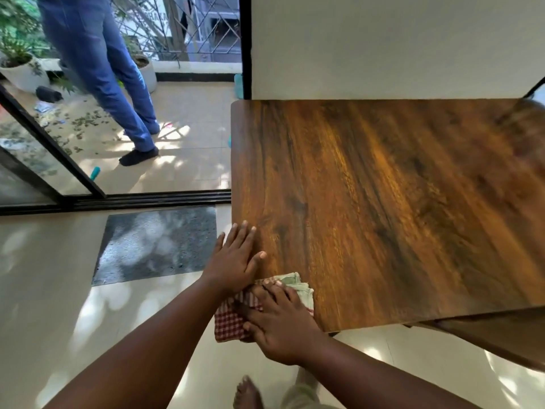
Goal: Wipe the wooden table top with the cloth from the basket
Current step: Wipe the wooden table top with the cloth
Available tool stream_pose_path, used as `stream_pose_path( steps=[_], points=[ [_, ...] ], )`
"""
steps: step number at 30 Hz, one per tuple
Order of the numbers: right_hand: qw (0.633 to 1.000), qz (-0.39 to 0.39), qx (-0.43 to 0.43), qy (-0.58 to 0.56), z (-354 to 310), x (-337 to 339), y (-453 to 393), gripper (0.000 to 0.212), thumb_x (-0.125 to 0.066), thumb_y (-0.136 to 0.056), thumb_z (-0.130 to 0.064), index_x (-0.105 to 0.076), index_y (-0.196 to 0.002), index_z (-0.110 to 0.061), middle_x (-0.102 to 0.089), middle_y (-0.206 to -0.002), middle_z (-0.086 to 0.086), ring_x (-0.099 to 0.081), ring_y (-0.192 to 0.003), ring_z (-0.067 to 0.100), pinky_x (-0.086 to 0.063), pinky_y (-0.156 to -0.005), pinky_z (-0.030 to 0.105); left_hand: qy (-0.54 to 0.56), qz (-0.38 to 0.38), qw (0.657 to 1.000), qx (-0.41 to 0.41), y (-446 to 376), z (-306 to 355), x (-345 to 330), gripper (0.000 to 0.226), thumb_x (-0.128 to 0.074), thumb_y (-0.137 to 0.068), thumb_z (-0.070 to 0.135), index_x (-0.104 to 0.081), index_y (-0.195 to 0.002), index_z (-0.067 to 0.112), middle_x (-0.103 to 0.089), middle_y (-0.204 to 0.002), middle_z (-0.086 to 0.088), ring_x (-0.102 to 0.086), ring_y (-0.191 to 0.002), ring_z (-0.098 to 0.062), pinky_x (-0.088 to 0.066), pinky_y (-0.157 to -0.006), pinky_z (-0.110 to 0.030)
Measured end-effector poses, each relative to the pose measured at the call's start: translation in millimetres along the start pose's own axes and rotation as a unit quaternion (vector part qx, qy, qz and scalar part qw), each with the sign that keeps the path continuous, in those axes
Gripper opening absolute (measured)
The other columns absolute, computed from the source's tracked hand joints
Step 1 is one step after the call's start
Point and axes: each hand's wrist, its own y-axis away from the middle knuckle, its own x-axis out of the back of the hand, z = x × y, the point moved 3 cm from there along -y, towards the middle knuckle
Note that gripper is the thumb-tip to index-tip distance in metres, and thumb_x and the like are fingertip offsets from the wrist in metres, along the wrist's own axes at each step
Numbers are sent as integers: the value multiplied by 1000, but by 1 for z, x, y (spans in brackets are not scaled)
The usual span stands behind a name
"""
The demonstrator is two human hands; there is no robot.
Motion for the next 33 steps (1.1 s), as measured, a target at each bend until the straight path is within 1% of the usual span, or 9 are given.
stream_pose_path(
  steps=[3,5,9,14,20,24,27,31,33],
  points=[
    [1000,7,11,6,4,-2,6,47,-20,-99,-50,-22,-145,-44,-18,-156,4,-12,-141,29,7,-110,41,-21,-5,1000,-10,-1,6,-3,67,-14,-96,57,5,-151,22,13,-158,0,21,-142,-15,14,-116,-37],
    [1000,13,19,4,6,-4,9,48,-20,-99,-51,-19,-147,-45,-14,-158,2,-6,-143,27,12,-109,39,-31,-3,999,-13,-2,10,-5,67,-14,-96,57,4,-151,22,11,-159,-1,20,-143,-16,14,-115,-36],
    [999,18,31,2,16,-7,18,47,-18,-100,-52,-12,-147,-48,-9,-160,0,-1,-145,25,13,-109,37,-54,6,998,-17,-6,26,-11,67,-14,-96,56,1,-151,21,7,-160,-2,14,-145,-18,12,-115,-36],
    [999,15,49,2,38,-5,35,47,-16,-100,-52,-11,-147,-49,-7,-160,-1,4,-145,22,18,-108,33,-64,1,998,-7,-9,47,-18,69,-12,-95,58,1,-151,21,7,-160,-1,14,-145,-17,13,-115,-36],
    [998,6,58,-4,75,0,55,49,-11,-99,-54,-9,-148,-48,1,-160,-4,12,-144,18,12,-113,39,-57,-8,998,11,-13,76,-22,68,-12,-96,57,4,-151,21,12,-159,-1,22,-141,-12,18,-112,-33],
    [998,6,57,-9,102,2,67,49,-9,-98,-56,-6,-147,-50,2,-159,-6,11,-145,18,19,-109,36,-62,1,998,21,-19,92,-22,67,-14,-97,56,4,-151,20,11,-159,0,22,-141,-13,18,-111,-33],
    [999,7,52,-9,123,3,76,50,-7,-98,-57,-5,-147,-50,2,-159,-7,9,-145,19,18,-109,37,-68,-2,997,30,-27,104,-25,68,-14,-96,56,3,-151,19,11,-159,-1,23,-140,-12,17,-112,-34],
    [999,18,38,-9,151,4,91,50,-6,-98,-58,-3,-147,-50,7,-158,-11,9,-145,20,20,-108,36,-70,3,997,21,-41,126,-38,75,-5,-90,63,4,-151,19,15,-156,1,26,-138,-12,18,-112,-34],
    [999,25,27,-11,164,3,102,52,-6,-96,-63,0,-146,-51,10,-156,-12,10,-145,20,23,-106,35,-67,4,998,12,-46,138,-46,80,1,-85,67,5,-150,20,18,-154,4,28,-137,-13,20,-111,-33]
  ],
)
